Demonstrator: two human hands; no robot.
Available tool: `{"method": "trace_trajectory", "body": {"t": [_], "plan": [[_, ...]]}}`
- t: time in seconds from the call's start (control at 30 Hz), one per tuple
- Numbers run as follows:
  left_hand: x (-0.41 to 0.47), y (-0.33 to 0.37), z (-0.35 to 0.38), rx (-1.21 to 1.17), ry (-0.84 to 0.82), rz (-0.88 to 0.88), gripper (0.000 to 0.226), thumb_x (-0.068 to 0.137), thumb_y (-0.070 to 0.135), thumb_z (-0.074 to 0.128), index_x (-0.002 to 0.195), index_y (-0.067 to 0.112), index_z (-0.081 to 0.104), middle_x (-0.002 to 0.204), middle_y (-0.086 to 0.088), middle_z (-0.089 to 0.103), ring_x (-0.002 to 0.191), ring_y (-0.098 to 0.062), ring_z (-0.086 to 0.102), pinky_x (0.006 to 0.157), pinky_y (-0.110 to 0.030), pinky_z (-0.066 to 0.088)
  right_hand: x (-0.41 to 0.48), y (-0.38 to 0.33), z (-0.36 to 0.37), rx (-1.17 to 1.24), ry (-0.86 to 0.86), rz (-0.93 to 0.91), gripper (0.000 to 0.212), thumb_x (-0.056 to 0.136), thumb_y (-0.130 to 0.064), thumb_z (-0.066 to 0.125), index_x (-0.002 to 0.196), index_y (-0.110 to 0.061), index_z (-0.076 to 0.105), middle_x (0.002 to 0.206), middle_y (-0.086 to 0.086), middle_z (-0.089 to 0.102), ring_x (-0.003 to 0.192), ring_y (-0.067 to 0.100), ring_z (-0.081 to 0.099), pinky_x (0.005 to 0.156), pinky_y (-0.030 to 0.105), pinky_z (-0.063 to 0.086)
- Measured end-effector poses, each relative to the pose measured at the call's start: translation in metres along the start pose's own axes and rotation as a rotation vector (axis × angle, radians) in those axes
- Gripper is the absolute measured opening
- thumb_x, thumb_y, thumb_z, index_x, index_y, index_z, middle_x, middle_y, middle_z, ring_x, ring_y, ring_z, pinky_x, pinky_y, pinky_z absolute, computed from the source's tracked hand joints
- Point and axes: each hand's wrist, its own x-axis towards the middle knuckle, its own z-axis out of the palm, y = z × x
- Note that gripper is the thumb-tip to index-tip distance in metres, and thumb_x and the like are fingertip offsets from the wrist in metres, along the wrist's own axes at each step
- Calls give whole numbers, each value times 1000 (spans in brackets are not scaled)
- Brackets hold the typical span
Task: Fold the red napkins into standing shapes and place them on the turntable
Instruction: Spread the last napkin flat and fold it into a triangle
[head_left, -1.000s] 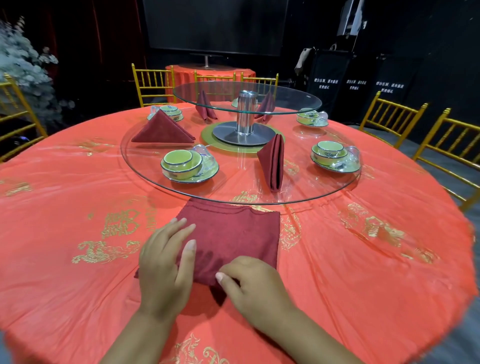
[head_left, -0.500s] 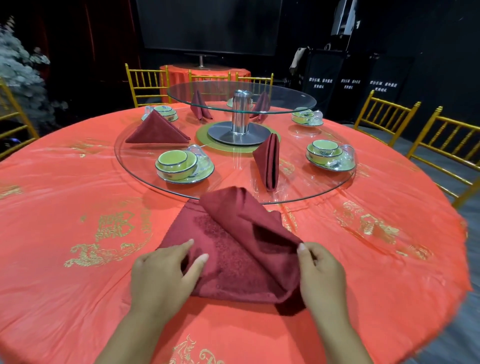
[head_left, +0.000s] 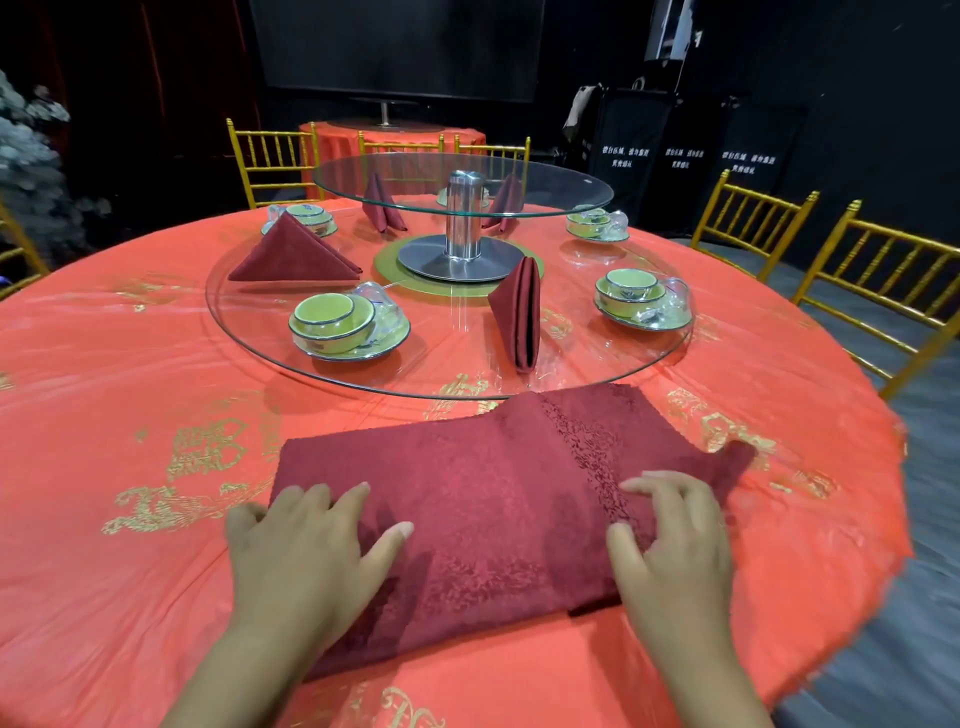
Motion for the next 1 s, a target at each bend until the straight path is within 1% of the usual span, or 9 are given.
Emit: {"method": "trace_trajectory", "body": {"t": [0.03, 0.1, 0.17, 0.23, 0.37, 0.53, 0.7, 0.83, 1.0], "plan": [[2, 1, 1, -7, -27, 27, 84, 72, 78, 10, 126, 37, 60, 116, -1, 65, 111, -23, 59, 90, -47, 33, 5, -1, 3, 17, -116, -24, 29, 73, -9, 65, 102, -13, 65, 111, 5, 56, 108, 24, 52, 93, 29, 33], [8, 1, 10, -37, -144, 113, 91, 68, 83, -7, 146, 47, 24, 158, 2, 22, 145, -17, 19, 113, -49, 12, 13, 0, 10, -55, -414, -23, 41, 86, -23, 62, 127, -16, 56, 139, 8, 44, 131, 23, 39, 108, 30, 27], [10, 0, 19, -114, -264, 151, 93, 65, 86, -14, 148, 49, 5, 161, 7, -1, 148, -13, -3, 118, -46, 4, 20, 4, 17, -201, -618, 10, 57, 93, -44, 49, 145, -24, 34, 156, 4, 21, 144, 19, 17, 116, 35, 16], [5, -1, 23, -119, -308, 168, 97, 62, 87, -14, 148, 48, 5, 161, 8, 0, 148, -12, -1, 119, -43, 8, 23, 11, 20, -328, -717, 51, 63, 95, -56, 36, 149, -29, 22, 160, 0, 11, 147, 17, 7, 118, 40, 10], [-12, -6, 16, -51, -283, 183, 98, 59, 82, -15, 147, 50, 14, 159, 11, 16, 146, -11, 14, 115, -41, 15, 17, 20, 19, -398, -666, 29, 62, 93, -60, 32, 147, -30, 28, 158, -6, 17, 146, 12, 11, 117, 39, 11], [-4, -6, -3, -4, -140, 254, 95, 65, 80, -14, 146, 45, 19, 120, 19, 59, 117, -6, 51, 92, -32, 35, 14, 12, 27, -380, -678, -18, 66, 92, -60, 36, 149, -30, 23, 159, -3, 11, 147, 15, 6, 117, 43, 4], [56, 9, 8, -263, -208, 385, 60, 93, 63, 33, 146, 37, 31, 155, 9, 30, 142, -9, 26, 115, -33, 24, 25, -8, 47, -266, -841, -254, 72, 92, -58, 39, 152, -28, 12, 160, -6, -5, 146, 13, -8, 117, 39, -2], [94, 20, 33, -383, -235, 425, 57, 96, 51, 43, 147, 27, 33, 157, 3, 27, 144, -11, 21, 116, -33, 23, 27, -21, 63, -239, -907, -430, 70, 94, -57, 37, 152, -28, 11, 160, -7, -5, 146, 13, -9, 118, 40, -5], [106, 18, 50, -361, -258, 403, 63, 94, 57, 40, 148, 27, 30, 151, 4, 38, 137, -15, 36, 109, -38, 35, 20, -15, 68, -275, -912, -458, 68, 95, -59, 29, 152, -28, 11, 160, -7, -1, 146, 11, -7, 118, 40, -5]]}}
